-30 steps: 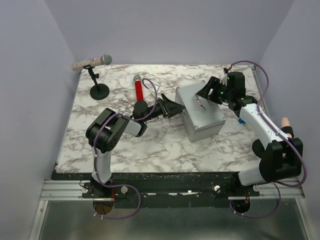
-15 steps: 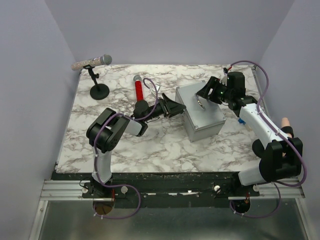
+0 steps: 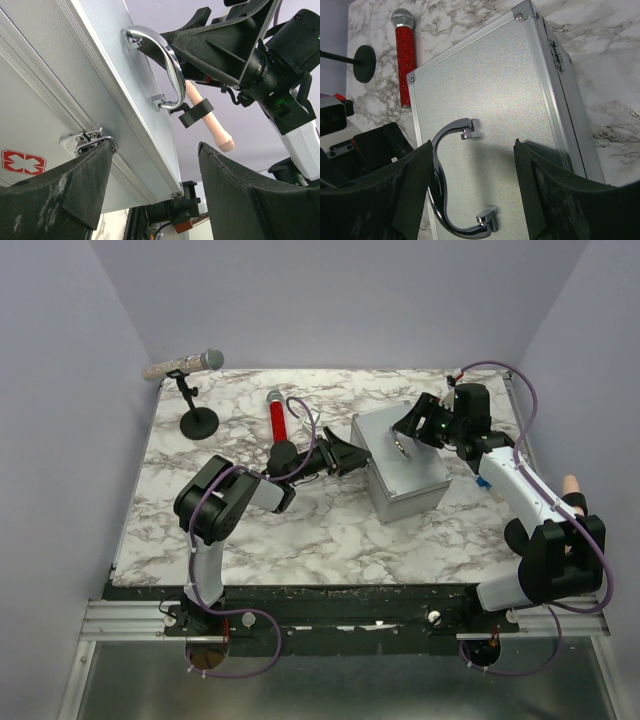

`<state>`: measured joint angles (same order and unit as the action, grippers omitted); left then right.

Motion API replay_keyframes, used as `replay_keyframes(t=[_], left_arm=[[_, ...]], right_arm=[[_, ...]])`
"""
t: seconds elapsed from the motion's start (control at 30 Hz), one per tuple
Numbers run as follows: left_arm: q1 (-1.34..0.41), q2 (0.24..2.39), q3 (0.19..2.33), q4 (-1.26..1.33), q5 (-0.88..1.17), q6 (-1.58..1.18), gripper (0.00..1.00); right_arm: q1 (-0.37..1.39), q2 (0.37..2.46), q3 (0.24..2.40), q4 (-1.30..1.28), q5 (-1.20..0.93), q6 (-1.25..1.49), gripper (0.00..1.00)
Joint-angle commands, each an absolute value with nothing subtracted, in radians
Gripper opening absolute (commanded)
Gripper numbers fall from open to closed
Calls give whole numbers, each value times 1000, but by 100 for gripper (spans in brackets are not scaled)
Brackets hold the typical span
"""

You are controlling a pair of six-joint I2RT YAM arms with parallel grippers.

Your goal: Organize the medicine kit

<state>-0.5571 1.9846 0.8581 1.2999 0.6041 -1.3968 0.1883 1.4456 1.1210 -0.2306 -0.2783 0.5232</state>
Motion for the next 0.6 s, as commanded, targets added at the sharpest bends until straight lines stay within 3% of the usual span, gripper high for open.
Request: replay_keyframes(t=[0.0,0.57], left_arm=[[-554,2006,838,1692,626,-1397,79],[-545,2002,824,1690,624,-1393,80]], right_arm=[[186,1466,1118,-276,-293,518,74],[186,1467,1118,-275,-293,520,74]])
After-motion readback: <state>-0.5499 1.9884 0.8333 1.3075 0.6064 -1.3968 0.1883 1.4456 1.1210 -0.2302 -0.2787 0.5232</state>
